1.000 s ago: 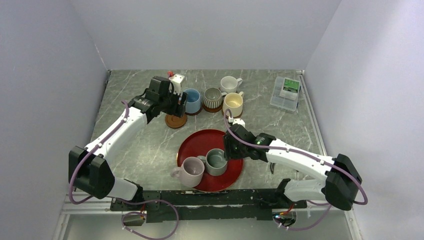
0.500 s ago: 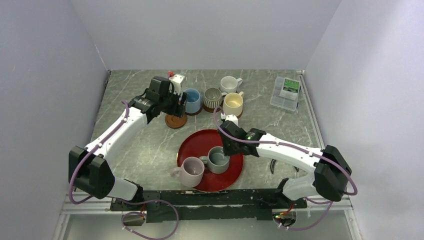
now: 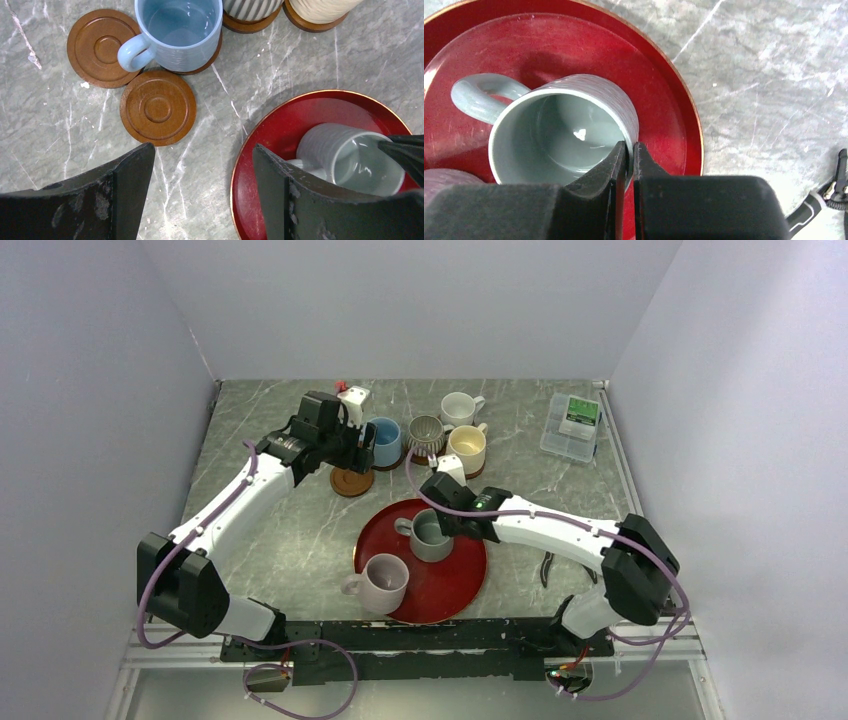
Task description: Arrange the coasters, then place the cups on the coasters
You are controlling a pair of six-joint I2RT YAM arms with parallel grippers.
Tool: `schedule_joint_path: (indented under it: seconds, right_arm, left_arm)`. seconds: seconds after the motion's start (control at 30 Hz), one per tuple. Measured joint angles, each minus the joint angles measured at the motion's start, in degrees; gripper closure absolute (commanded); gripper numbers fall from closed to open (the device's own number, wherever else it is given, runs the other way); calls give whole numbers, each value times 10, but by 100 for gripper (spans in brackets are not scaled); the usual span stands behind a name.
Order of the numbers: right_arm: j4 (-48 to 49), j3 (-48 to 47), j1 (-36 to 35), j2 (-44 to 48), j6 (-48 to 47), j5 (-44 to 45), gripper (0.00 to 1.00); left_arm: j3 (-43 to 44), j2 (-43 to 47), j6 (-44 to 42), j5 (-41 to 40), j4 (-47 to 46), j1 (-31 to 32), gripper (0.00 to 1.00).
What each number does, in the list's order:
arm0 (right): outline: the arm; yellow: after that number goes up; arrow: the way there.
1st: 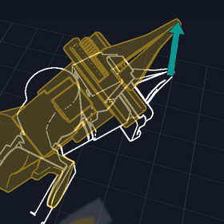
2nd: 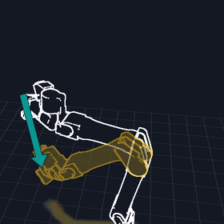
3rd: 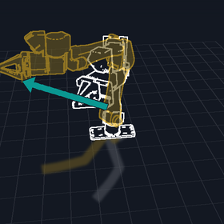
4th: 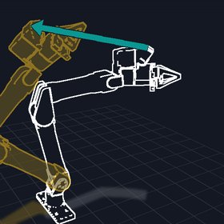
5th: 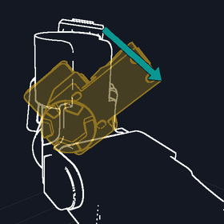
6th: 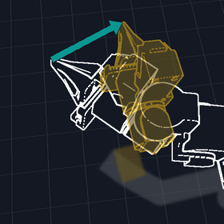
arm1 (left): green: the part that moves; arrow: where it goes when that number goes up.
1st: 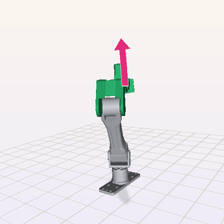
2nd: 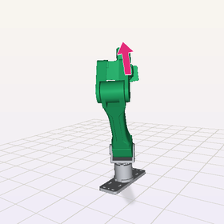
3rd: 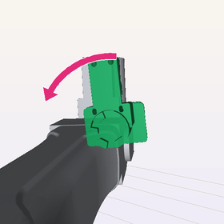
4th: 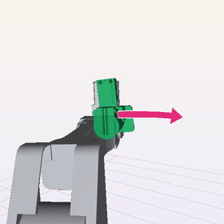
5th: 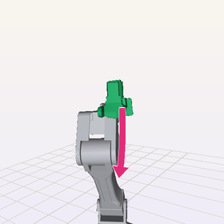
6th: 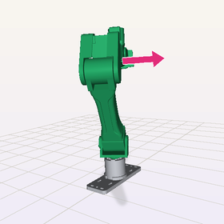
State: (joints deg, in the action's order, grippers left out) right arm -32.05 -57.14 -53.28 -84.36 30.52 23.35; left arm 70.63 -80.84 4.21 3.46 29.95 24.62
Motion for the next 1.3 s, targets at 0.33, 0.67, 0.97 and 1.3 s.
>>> schedule_joint_path:
  seconds: [0.33,0.67,0.97,1.3]
  right_arm:
    - [75,-30,0,-50,-81,22,72]
    - [106,-30,0,11,-93,26,19]
    - [107,30,37,159,-73,31,13]
    - [92,123,184,257,-67,-27,8]
  left_arm:
    - [10,-11,18,-6,8,0,23]
    - [-12,-5,52,-8,-23,3,21]
    - [-17,-31,64,40,-51,65,24]
    - [-17,-95,59,131,-57,103,28]
